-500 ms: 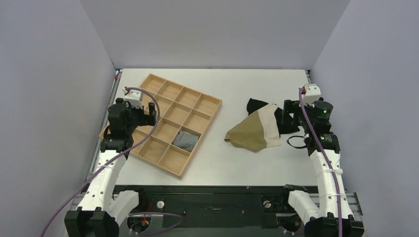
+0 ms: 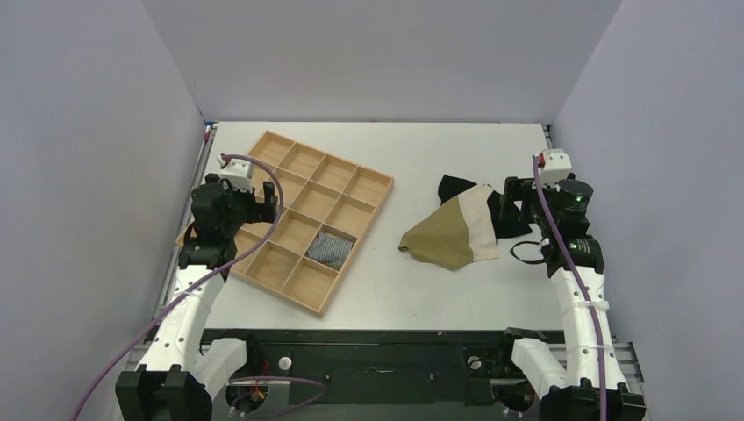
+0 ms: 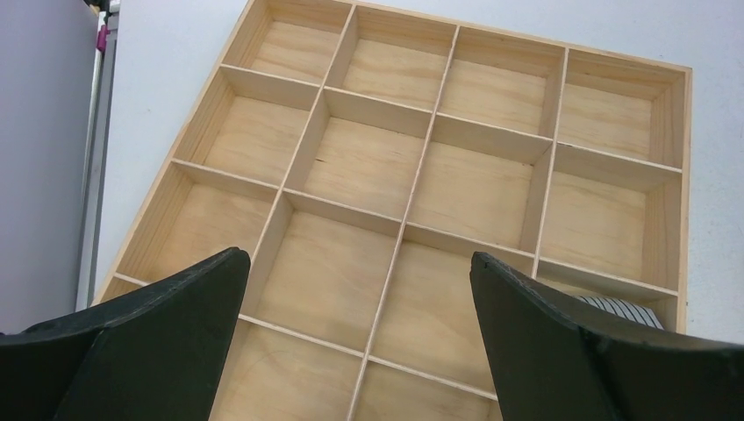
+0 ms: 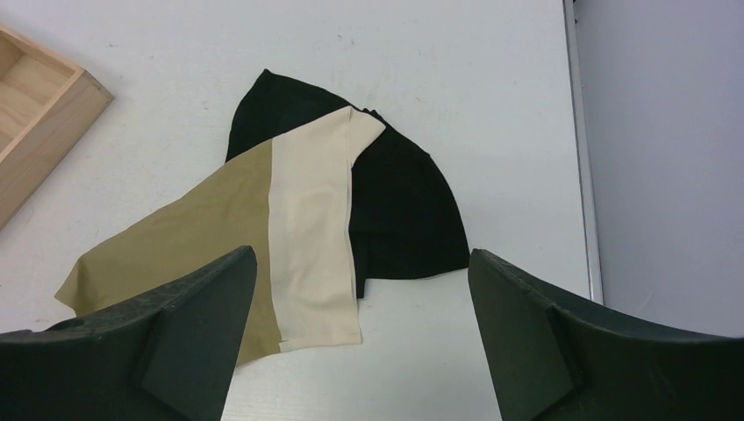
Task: Roll the underwear
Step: Move the storage box to the corner of the board.
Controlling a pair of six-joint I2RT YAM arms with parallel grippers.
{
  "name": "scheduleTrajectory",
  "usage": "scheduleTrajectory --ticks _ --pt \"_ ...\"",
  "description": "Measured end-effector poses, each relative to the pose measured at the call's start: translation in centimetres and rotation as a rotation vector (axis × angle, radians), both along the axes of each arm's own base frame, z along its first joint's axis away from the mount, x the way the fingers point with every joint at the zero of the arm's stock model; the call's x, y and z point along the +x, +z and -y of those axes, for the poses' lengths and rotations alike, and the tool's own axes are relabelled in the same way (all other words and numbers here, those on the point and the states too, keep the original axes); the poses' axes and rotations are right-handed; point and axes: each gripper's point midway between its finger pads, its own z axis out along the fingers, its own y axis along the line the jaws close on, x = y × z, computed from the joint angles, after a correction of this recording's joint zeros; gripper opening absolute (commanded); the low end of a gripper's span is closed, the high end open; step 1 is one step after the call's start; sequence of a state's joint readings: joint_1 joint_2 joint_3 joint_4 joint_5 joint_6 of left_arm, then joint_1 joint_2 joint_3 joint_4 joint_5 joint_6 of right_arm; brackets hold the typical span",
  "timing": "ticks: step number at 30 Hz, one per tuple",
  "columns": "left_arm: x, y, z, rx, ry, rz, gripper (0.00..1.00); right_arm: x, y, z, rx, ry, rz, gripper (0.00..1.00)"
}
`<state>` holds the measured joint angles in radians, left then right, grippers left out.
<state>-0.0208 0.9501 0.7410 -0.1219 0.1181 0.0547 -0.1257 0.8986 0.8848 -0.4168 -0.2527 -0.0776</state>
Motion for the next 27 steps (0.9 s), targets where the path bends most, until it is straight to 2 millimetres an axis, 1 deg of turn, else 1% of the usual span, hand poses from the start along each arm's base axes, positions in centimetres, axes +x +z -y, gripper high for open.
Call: scheduleTrajectory --ticks 4,8,11,13,15,18,20,22,24,26,27 --pt "0.0 0.0 -0.1 -0.002 -0.002 -0.002 0.97 0.1 0.3 -0.1 0.021 -0.012 0.014 0.86" --pt "-0.1 -0.1 0.3 -0.016 -0.022 -0.007 0.97 0.1 0.8 0.2 0.044 -0.051 0.03 0.86" --pt "-0.2 -0.1 0.3 -0.037 -0.027 -0.011 0.97 0.1 0.7 0.2 0.057 -0.055 0.026 0.86" --pt "-0.2 -0.1 0.2 -0.048 -0.029 -0.013 0.97 0.2 0.3 -0.3 0.071 -0.032 0.009 0.86" --pt "-0.3 -0.2 0.4 -0.056 -0.043 -0.016 0.97 0.3 -0.6 -1.0 0.082 0.012 -0.045 0.86" --pt "-0.5 -0.3 1.0 -0.061 -0.077 -0.034 0.97 1.2 -1.8 -1.9 0.095 0.078 -0.139 0.86" --pt "-0.4 -0.3 1.2 -0.058 -0.093 -0.049 0.97 1.8 -2.9 -2.5 0.09 0.115 -0.201 0.86" --pt "0.0 -0.5 1.2 -0.046 -0.105 -0.072 0.97 2.0 -3.8 -3.1 0.073 0.144 -0.242 0.86" --pt "0.5 -1.2 1.3 -0.03 -0.117 -0.106 0.97 2.0 -5.1 -4.9 0.036 0.202 -0.285 0.86" --pt "1.1 -2.6 1.7 -0.008 -0.132 -0.162 0.97 1.9 -5.4 -6.7 -0.002 0.256 -0.29 0.86" --pt "1.4 -3.7 1.9 0.006 -0.141 -0.199 0.97 1.9 -5.4 -7.3 -0.015 0.273 -0.286 0.86"
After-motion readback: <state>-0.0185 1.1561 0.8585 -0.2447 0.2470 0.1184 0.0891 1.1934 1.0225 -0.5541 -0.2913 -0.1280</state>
